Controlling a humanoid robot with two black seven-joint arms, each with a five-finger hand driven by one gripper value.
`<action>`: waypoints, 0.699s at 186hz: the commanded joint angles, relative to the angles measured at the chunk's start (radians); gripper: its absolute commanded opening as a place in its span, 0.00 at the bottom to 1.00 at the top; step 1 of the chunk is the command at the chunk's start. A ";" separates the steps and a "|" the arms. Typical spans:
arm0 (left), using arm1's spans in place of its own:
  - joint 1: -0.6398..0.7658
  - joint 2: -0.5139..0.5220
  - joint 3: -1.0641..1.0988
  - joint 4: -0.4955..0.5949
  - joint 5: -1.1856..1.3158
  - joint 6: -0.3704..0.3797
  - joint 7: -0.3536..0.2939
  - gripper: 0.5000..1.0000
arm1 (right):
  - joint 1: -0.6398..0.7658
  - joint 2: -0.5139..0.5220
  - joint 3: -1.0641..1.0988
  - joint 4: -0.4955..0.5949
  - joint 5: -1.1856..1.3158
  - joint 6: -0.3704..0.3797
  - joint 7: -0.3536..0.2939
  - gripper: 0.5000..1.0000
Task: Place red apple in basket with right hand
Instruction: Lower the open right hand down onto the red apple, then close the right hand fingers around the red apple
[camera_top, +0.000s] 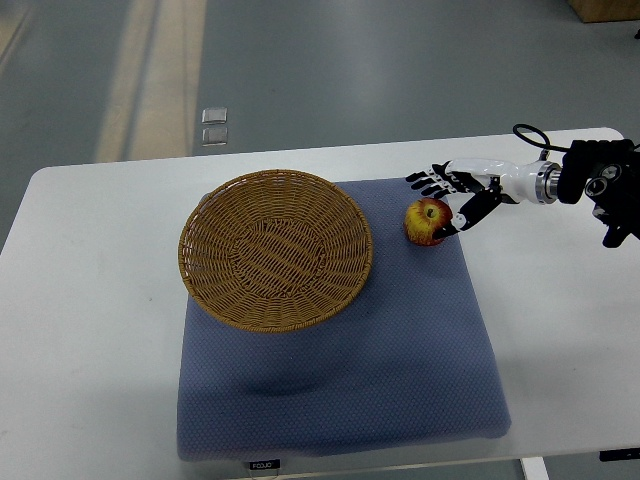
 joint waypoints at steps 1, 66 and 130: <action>0.000 0.000 0.000 0.000 0.000 0.000 0.000 1.00 | 0.011 0.017 -0.046 -0.003 0.000 -0.020 0.000 0.85; 0.000 0.000 0.000 0.000 0.000 0.000 0.000 1.00 | 0.019 0.076 -0.086 -0.032 -0.007 -0.131 0.000 0.83; 0.000 0.000 0.000 0.000 0.000 0.000 0.000 1.00 | 0.019 0.077 -0.135 -0.055 -0.007 -0.166 0.018 0.82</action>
